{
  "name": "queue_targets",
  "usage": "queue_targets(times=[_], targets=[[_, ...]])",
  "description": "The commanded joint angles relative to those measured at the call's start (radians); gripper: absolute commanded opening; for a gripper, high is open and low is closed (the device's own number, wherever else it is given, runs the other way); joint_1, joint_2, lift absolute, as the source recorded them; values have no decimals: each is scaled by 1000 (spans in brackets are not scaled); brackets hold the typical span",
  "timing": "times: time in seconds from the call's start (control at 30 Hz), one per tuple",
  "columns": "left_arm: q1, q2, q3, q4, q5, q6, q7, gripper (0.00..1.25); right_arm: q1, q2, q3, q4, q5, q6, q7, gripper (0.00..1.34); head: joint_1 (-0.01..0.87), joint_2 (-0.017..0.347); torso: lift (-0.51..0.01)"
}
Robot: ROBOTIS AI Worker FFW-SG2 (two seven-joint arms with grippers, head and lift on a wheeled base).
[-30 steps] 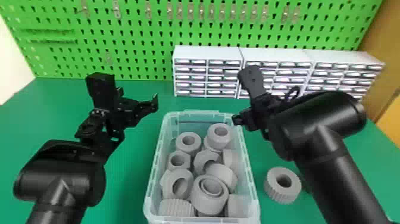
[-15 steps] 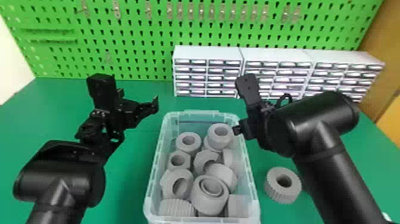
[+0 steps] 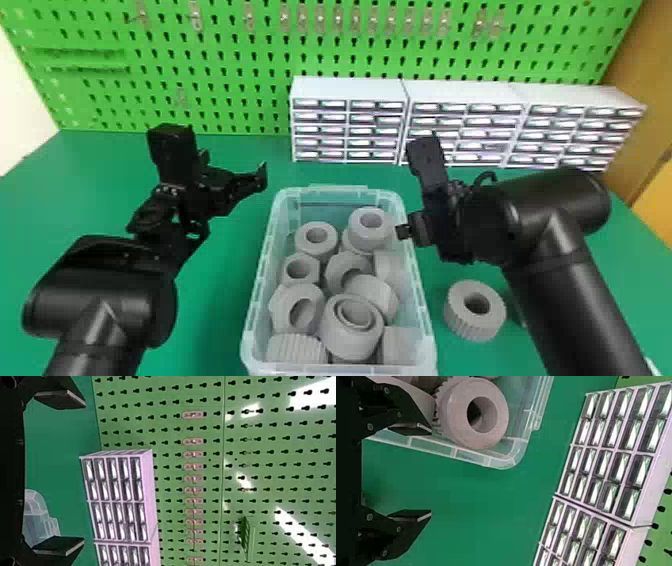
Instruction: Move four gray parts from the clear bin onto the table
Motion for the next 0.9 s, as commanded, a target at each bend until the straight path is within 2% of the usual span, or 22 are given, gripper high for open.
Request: queue_targets(times=[0.0, 0.6, 0.7, 0.87], targets=[[0, -1, 0, 0, 0, 0, 0, 1167, 0, 0, -3, 2, -6, -2, 0, 815, 686, 26, -50], [0, -1, -1, 0, -2, 2, 0, 1167, -7, -3, -2, 17, -35, -20, 0, 816, 686, 26, -50], [0, 1, -3, 0, -2, 2, 0, 1167, -21, -9, 17, 35, -67, -29, 0, 816, 686, 26, -50], [-1, -1, -6, 5, -2, 2, 0, 1167, -36, -12, 58, 41, -74, -43, 0, 816, 686, 26, -50]])
